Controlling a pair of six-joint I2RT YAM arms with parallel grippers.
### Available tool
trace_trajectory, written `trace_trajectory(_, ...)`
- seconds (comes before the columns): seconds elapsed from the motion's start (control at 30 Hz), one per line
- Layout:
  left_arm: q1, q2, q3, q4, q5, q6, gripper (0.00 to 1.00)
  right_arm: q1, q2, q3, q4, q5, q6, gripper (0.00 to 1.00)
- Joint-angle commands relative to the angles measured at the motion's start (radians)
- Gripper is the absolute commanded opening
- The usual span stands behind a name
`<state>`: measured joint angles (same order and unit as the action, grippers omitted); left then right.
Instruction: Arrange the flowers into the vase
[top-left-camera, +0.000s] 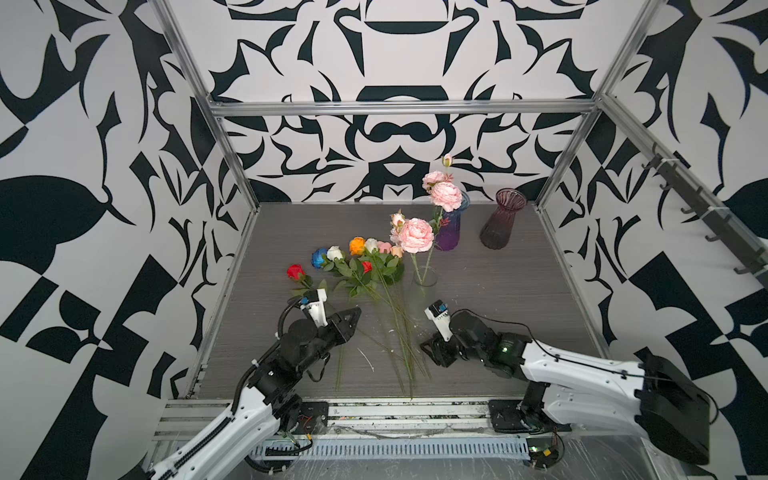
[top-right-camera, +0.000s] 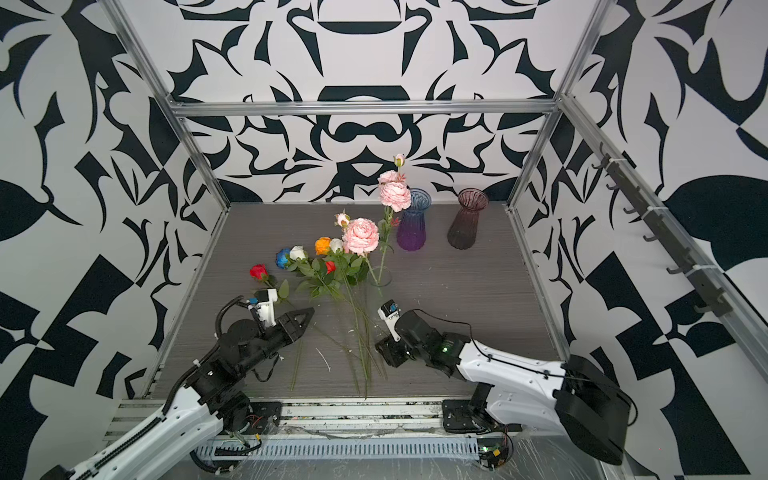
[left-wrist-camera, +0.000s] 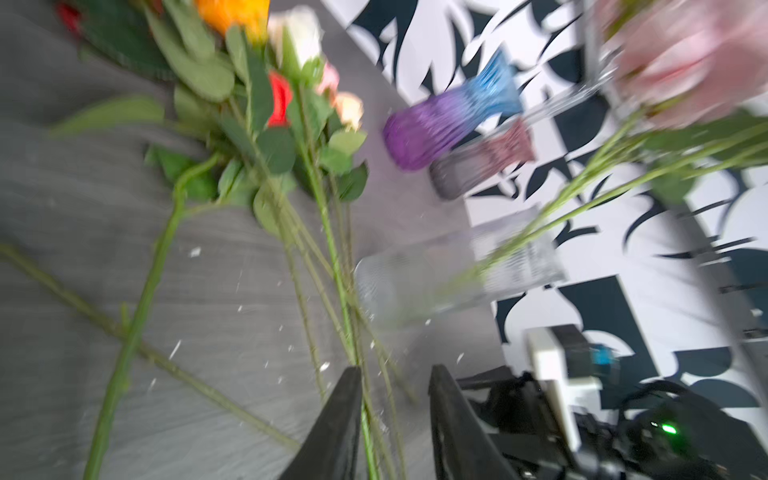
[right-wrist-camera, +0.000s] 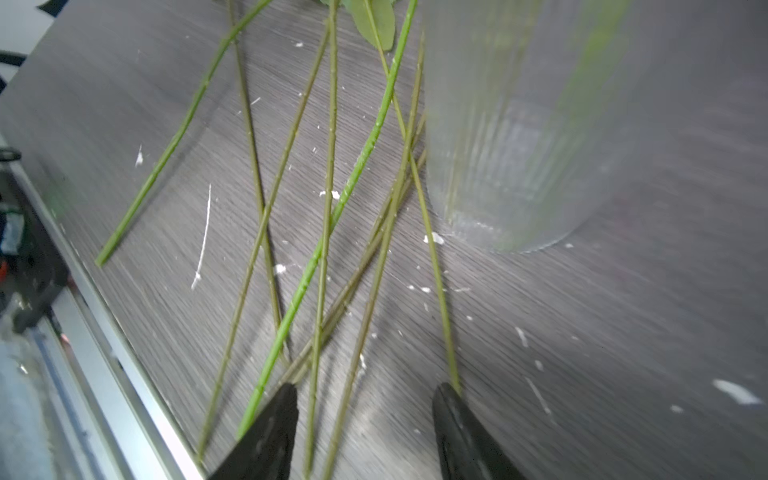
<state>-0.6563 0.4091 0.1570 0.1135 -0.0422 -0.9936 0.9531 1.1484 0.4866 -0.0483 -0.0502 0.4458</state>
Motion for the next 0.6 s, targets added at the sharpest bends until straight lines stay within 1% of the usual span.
trace_trajectory(0.0, 0.004, -0.108, -0.07, -0.04, -0.096, -0.014, 0.31, 0.007, 0.091, 0.135, -0.003, -0.047, 0.088, 0.51)
trace_trajectory(0.07, 0.004, -0.172, -0.078, -0.078, -0.109, -0.019, 0.31, 0.008, 0.14, 0.179, -0.024, -0.081, 0.091, 0.46)
trace_trajectory(0.13, 0.004, -0.236, -0.074, -0.155, -0.133, -0.037, 0.31, 0.012, 0.165, 0.196, -0.034, -0.079, 0.095, 0.46)
trace_trajectory(0.2, 0.004, -0.302, -0.071, -0.229, -0.167, -0.071, 0.31, 0.024, 0.17, 0.205, -0.039, -0.048, 0.099, 0.45)
trace_trajectory(0.3, 0.004, -0.389, -0.047, -0.322, -0.183, -0.062, 0.32, 0.032, 0.196, 0.237, -0.058, -0.039, 0.091, 0.45)
trace_trajectory(0.37, 0.004, -0.397, -0.029, -0.384, -0.183, -0.068, 0.32, 0.032, 0.232, 0.276, -0.088, -0.044, 0.087, 0.45)
trace_trajectory(0.43, 0.004, -0.375, -0.033, -0.379, -0.174, -0.073, 0.32, 0.036, 0.265, 0.303, -0.096, -0.045, 0.09, 0.4)
trace_trajectory(0.53, 0.004, -0.353, -0.1, -0.281, -0.187, -0.083, 0.31, 0.053, 0.306, 0.342, -0.112, 0.004, 0.111, 0.4)
trace_trajectory(0.57, 0.004, -0.347, -0.106, -0.274, -0.199, -0.08, 0.31, 0.057, 0.319, 0.36, -0.131, 0.029, 0.114, 0.41)
